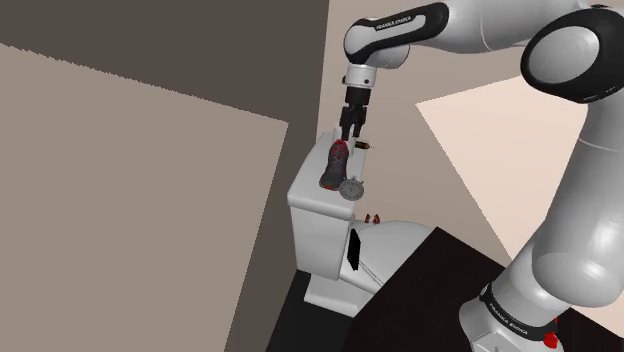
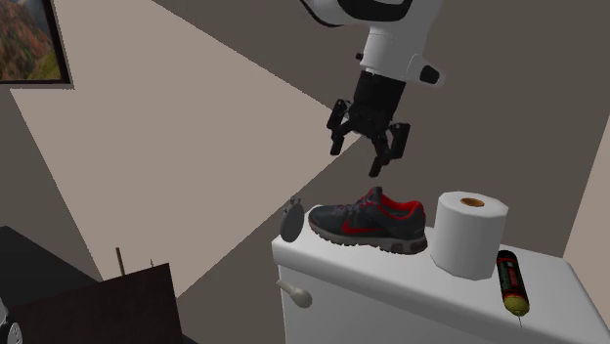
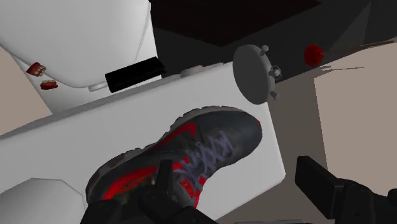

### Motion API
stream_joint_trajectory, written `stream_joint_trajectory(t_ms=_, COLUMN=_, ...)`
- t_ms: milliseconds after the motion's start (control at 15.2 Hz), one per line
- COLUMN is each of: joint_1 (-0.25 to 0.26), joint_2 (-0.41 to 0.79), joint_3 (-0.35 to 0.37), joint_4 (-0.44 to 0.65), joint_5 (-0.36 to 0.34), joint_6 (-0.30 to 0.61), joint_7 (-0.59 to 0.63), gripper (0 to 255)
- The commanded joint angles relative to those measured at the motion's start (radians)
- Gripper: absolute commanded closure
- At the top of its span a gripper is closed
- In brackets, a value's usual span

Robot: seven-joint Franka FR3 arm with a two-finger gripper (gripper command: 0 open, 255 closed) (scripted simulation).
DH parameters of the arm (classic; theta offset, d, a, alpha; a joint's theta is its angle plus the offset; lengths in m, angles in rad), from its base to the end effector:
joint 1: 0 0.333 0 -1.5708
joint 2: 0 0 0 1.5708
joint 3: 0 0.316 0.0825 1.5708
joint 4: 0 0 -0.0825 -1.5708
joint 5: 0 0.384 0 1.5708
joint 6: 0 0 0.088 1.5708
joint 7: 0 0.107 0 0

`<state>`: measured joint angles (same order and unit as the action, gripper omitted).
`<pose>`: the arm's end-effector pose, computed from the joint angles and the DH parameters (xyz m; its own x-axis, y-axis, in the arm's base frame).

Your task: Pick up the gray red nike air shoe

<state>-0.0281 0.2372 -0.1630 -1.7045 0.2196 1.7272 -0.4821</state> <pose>0.5999 -0.0888 0.4382 0.9634 0.2440 -0.1109 0.2114 -0.9461 -0.2453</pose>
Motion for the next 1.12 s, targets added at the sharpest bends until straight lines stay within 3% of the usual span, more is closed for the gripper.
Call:
stream_joint_trajectory(t_ms=0, joint_1=-0.014, joint_2=0.087, joint_3=0.001, joint_4=0.088, joint_5=0.018, joint_6=-0.013, joint_7=-0.034, gripper=0)
stream_joint_trajectory(t_ms=198, joint_1=-0.034, joint_2=0.222, joint_3=0.012, joint_4=0.243, joint_5=0.042, joint_6=-0.049, joint_7=-0.065, gripper=0)
stream_joint_trajectory(t_ms=792, joint_1=-0.032, joint_2=0.248, joint_3=0.015, joint_4=0.181, joint_5=0.049, joint_6=0.038, joint_7=-0.083, gripper=0)
stream_joint_trajectory(t_ms=858, joint_1=-0.032, joint_2=0.246, joint_3=0.015, joint_4=0.177, joint_5=0.049, joint_6=0.04, joint_7=-0.083, gripper=255)
stream_joint_trajectory(t_ms=1056, joint_1=-0.032, joint_2=0.244, joint_3=0.015, joint_4=0.173, joint_5=0.049, joint_6=0.042, joint_7=-0.084, gripper=255)
